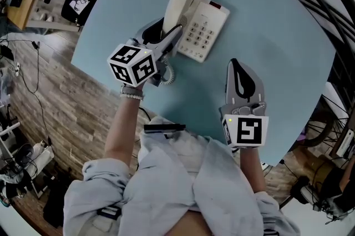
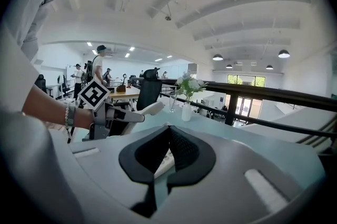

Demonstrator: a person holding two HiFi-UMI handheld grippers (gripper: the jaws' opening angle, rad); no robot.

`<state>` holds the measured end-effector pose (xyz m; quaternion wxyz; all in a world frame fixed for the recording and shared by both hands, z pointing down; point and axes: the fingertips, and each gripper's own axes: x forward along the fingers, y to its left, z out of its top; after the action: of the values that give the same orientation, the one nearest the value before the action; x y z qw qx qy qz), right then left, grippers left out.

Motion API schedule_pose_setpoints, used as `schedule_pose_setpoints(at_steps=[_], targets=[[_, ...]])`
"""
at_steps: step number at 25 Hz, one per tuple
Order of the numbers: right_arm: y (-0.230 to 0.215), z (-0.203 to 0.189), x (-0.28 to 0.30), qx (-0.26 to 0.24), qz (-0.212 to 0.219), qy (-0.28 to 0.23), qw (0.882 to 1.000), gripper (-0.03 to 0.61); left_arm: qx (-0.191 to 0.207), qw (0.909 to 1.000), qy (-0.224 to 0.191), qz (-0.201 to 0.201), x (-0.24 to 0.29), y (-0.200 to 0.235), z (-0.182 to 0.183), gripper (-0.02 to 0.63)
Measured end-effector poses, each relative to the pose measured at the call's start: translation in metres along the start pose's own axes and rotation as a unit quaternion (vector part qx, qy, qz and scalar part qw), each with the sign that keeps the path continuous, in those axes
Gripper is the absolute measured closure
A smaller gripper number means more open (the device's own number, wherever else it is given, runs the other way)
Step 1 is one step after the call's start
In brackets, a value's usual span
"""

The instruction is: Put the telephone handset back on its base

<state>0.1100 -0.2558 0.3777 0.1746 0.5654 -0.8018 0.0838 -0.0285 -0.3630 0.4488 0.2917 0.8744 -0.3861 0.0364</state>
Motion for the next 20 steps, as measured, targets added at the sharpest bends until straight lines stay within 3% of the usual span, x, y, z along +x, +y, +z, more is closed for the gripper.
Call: schedule_pose_setpoints(at_steps=[8,20], targets=[[-0.001,-0.007,0.011,0.003,0.0,0.01,1.0,0.572,0.016,0.9996,0.022,0.004,0.018,0.012,-0.011,0.405],[0.002,-0.014,0.019,0.005,0.0,0.023,1.0,0.572,0.009,0.9989,0.039,0.022,0.039,0.029,-0.023,0.405]])
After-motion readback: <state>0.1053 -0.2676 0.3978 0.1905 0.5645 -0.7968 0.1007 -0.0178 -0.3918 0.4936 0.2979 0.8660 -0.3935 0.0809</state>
